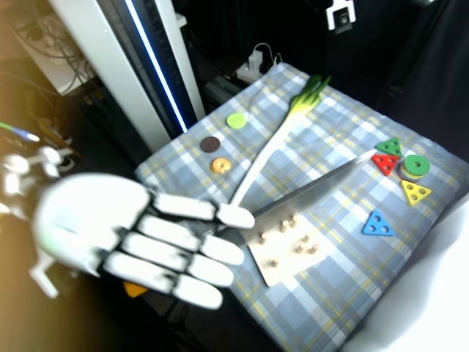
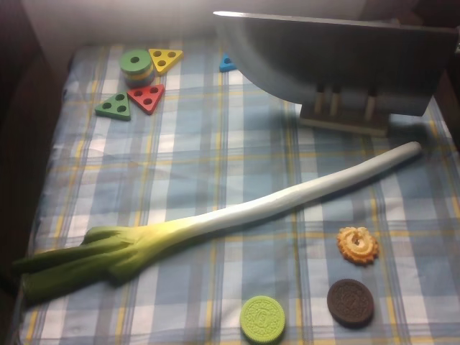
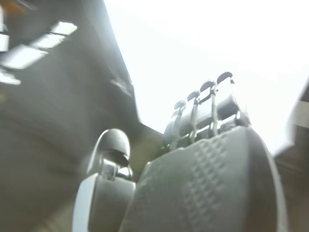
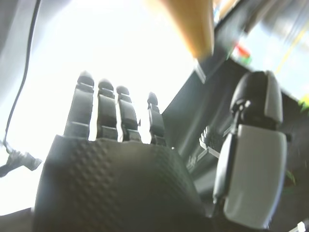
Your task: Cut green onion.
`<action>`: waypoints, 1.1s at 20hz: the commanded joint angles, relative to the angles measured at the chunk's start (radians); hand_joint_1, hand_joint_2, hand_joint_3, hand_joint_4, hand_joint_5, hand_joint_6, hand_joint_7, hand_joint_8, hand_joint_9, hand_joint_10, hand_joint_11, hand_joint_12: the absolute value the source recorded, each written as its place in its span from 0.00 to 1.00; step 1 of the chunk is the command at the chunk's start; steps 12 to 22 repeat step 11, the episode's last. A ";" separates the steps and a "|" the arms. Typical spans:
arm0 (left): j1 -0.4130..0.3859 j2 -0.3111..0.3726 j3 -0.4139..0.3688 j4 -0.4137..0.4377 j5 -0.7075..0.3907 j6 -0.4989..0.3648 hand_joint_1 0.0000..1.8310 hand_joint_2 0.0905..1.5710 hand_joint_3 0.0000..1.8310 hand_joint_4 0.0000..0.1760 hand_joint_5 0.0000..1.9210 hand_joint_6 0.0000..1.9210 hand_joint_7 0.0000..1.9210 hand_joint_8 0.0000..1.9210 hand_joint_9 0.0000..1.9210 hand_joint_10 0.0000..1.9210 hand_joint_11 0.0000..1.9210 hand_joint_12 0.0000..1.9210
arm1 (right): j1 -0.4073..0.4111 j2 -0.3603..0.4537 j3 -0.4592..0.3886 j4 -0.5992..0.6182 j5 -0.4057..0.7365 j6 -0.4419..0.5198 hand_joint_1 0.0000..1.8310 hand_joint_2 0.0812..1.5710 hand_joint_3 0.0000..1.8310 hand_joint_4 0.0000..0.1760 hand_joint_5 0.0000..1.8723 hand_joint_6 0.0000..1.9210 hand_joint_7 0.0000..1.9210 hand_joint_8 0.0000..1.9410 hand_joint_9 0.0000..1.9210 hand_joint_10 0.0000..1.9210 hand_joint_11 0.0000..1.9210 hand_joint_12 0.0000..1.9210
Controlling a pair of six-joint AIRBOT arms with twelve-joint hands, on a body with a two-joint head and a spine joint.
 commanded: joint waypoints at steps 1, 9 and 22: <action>0.001 -0.008 0.014 0.029 -0.168 -0.074 0.00 0.83 0.00 0.00 0.00 0.00 0.00 0.00 0.00 0.00 0.00 0.00 | -0.041 0.006 -0.014 0.039 0.259 0.031 0.41 0.53 0.00 1.00 0.00 0.00 0.02 0.01 0.01 0.01 0.00 0.00; 0.002 -0.064 0.070 0.124 -0.287 -0.359 0.08 0.75 0.00 0.00 0.03 0.00 0.05 0.00 0.04 0.00 0.01 0.01 | -0.257 -0.032 -0.081 0.065 0.675 0.151 0.43 0.61 0.00 0.66 0.06 0.00 0.14 0.00 0.13 0.00 0.09 0.03; -0.025 -0.095 0.090 0.174 -0.287 -0.435 0.11 0.80 0.01 0.00 0.03 0.00 0.06 0.00 0.02 0.00 0.00 0.00 | -0.262 -0.052 -0.096 0.016 0.716 0.163 0.37 0.69 0.02 0.47 0.01 0.00 0.06 0.00 0.06 0.00 0.04 0.01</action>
